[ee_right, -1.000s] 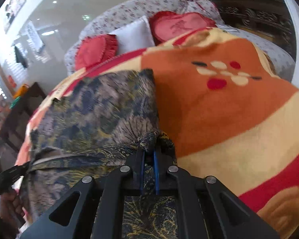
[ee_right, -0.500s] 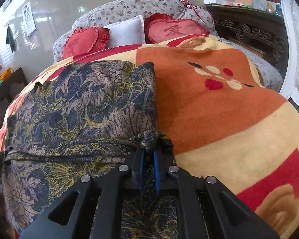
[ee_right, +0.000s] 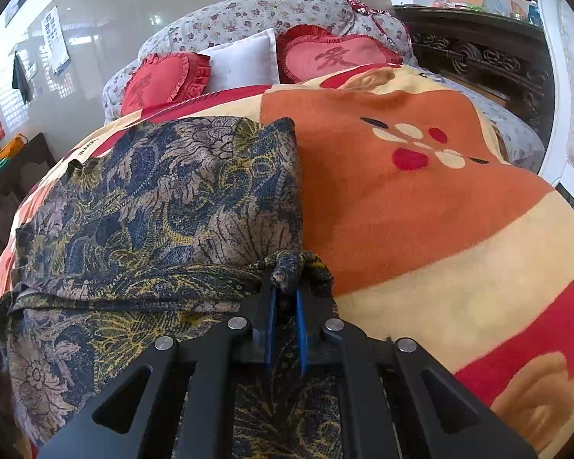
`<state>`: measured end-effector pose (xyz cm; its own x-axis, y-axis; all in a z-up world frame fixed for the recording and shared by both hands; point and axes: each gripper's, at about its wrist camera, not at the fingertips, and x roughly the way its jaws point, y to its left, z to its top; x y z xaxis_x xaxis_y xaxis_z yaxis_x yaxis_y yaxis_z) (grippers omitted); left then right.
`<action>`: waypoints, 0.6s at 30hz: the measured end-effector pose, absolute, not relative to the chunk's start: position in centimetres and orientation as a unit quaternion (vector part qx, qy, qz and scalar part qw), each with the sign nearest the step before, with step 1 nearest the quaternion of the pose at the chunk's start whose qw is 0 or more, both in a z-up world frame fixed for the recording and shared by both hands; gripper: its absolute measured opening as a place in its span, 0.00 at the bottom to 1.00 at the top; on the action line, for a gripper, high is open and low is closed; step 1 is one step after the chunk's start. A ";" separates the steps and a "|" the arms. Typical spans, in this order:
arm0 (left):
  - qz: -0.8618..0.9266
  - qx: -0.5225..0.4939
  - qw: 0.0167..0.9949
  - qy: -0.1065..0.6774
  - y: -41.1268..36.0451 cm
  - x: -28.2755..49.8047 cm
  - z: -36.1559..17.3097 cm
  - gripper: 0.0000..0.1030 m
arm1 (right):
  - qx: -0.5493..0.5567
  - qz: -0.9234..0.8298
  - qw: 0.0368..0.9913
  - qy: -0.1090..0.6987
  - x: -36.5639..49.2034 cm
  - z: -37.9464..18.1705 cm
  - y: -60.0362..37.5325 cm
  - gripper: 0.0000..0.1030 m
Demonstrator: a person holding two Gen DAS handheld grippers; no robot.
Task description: Fold small clothes
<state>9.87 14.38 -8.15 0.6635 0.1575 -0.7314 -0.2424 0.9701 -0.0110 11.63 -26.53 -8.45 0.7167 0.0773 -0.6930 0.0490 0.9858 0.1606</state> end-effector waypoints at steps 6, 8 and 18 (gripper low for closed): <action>0.110 -0.053 0.911 0.395 14.3 9.8 -8.2 0.10 | 0.094 0.012 0.921 0.378 11.9 -8.6 -26.9 0.00; 0.110 -0.053 0.911 0.394 14.3 9.8 -8.2 0.10 | 0.102 0.016 0.919 0.380 12.0 -8.7 -27.1 0.00; 0.067 -0.089 0.931 0.347 16.2 9.4 -0.8 0.07 | 0.113 0.072 0.933 0.334 10.6 -0.5 -28.9 0.00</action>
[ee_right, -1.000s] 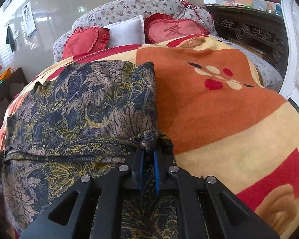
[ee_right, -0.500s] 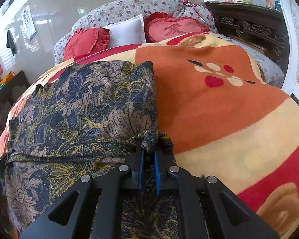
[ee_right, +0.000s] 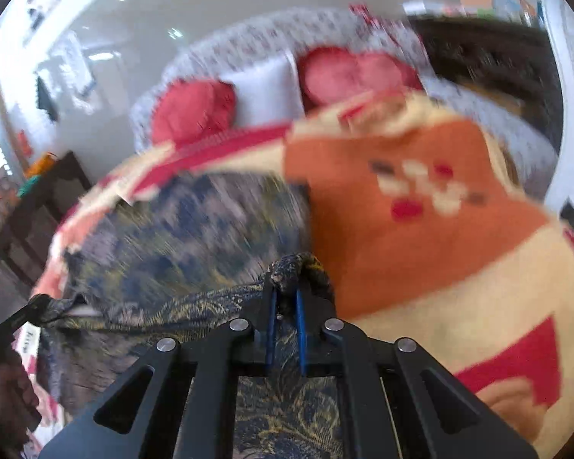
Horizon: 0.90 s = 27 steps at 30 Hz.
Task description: Fold small clothes
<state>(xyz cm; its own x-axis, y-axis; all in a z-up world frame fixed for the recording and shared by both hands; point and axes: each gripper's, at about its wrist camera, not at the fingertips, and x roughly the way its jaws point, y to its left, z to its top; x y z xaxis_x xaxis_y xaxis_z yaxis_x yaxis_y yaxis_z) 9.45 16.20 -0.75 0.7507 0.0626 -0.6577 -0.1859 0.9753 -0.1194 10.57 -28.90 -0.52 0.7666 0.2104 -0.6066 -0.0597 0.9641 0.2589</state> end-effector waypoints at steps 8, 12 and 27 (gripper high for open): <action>0.067 -0.117 0.927 0.350 18.8 15.1 1.4 0.07 | 0.123 0.100 0.936 0.314 16.0 2.2 -28.3 0.00; 0.076 -0.136 0.915 0.371 20.1 18.5 0.1 0.07 | 0.111 0.096 0.935 0.322 18.8 1.7 -27.0 0.00; -0.003 -0.106 0.909 0.402 19.1 21.9 -3.0 0.29 | 0.245 0.103 0.895 0.359 26.2 -3.1 -30.4 0.00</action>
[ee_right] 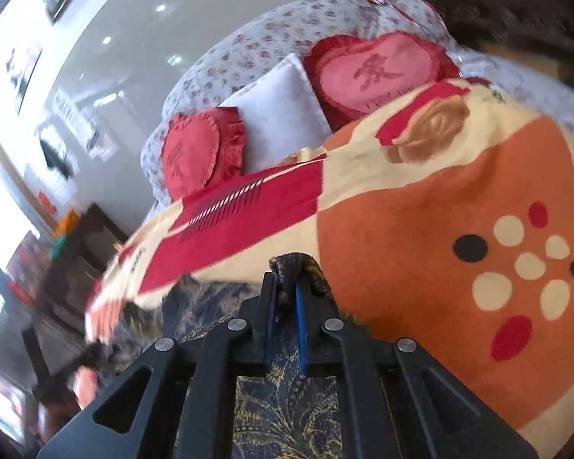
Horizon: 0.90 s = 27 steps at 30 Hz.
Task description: Fold small clothes
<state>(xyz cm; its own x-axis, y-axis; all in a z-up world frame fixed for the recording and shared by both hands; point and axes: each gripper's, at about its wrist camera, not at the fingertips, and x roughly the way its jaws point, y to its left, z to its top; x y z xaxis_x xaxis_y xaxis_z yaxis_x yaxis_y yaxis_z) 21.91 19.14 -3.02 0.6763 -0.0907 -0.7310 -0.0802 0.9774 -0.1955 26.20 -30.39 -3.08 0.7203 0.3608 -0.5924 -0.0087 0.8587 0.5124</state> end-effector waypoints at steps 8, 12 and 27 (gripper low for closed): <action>0.040 -0.107 0.911 0.396 23.0 19.8 -2.7 0.67 | 0.240 0.088 0.892 0.373 26.5 -3.9 -30.9 0.00; 0.023 -0.125 0.918 0.376 22.6 19.3 -1.1 0.66 | 0.263 0.118 0.886 0.364 25.8 -3.3 -31.3 0.00; -0.125 -0.001 0.866 0.484 8.9 22.4 -5.9 0.31 | 0.109 0.159 0.903 0.383 23.5 -3.0 -23.0 0.00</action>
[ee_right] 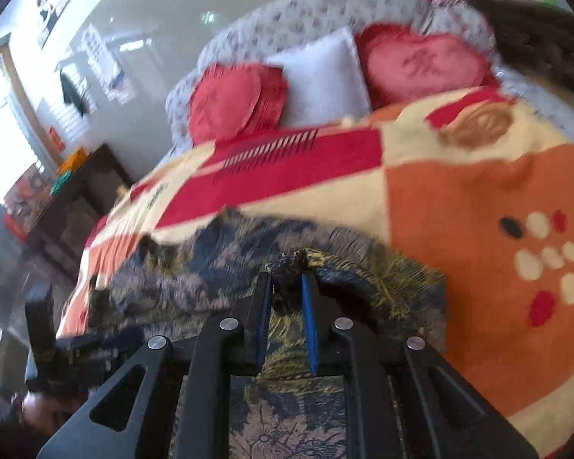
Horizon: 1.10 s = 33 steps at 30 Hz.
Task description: Fold small clothes
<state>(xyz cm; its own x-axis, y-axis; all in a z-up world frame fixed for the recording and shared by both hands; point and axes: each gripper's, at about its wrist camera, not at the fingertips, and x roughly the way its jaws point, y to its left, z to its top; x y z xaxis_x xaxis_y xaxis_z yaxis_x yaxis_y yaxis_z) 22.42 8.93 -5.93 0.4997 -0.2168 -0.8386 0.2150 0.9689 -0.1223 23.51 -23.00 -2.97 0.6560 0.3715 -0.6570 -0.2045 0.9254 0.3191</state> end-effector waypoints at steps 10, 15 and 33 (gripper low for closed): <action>-0.056 -0.033 0.929 0.363 17.4 26.7 3.2 0.59 | 0.187 0.071 0.913 0.356 26.6 -1.0 -34.0 0.00; -0.035 -0.088 0.933 0.347 20.2 24.7 3.8 0.58 | 0.177 0.078 0.922 0.335 24.5 -0.2 -34.5 0.00; 0.027 -0.089 0.905 0.414 18.1 29.1 -4.8 0.66 | 0.110 0.099 0.922 0.358 25.0 -7.9 -25.5 0.00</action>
